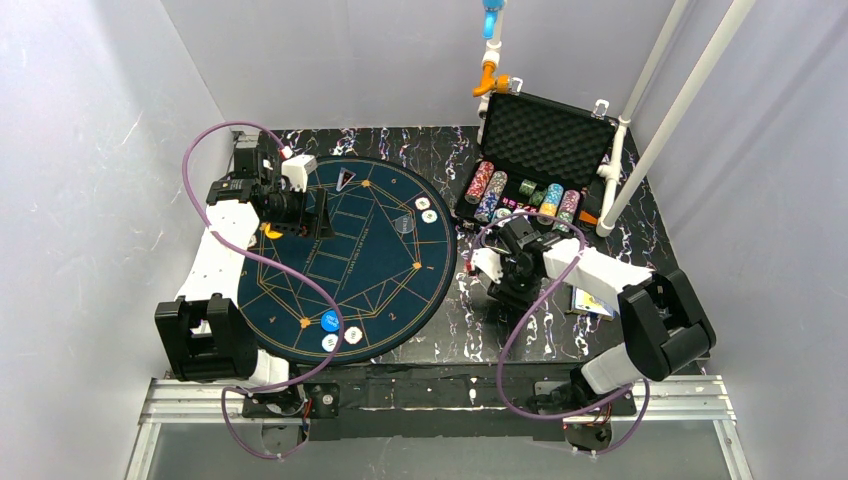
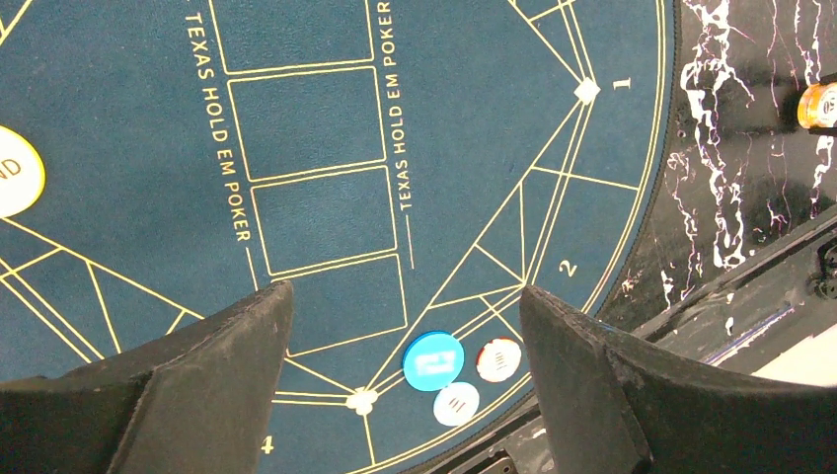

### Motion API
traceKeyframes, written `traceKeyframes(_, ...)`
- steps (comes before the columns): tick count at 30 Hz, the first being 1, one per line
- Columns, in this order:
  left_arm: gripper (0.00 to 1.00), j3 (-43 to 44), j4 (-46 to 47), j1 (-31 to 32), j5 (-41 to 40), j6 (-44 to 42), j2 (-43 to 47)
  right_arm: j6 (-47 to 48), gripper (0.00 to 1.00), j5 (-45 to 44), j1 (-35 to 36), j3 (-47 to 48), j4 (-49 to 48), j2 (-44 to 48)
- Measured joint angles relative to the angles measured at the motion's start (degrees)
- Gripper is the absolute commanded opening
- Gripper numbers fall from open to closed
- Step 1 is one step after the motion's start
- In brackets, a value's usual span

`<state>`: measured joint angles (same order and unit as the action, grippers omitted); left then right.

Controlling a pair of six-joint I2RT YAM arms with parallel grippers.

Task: Distribute texas hold em gaming equipment

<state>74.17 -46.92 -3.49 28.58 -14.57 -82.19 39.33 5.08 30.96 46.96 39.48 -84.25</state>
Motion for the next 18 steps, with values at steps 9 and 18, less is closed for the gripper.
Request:
traceKeyframes(9, 0.84, 0.00, 0.09, -0.02, 0.31, 0.98, -1.03, -0.94, 0.10, 1.84, 4.33, 6.54, 2.34, -0.15)
traceKeyframes(18, 0.84, 1.46, 0.13, -3.67, 4.24, 3.76, -4.22, -3.52, 0.07, 2.71, 10.03, 20.94, 2.54, -9.55)
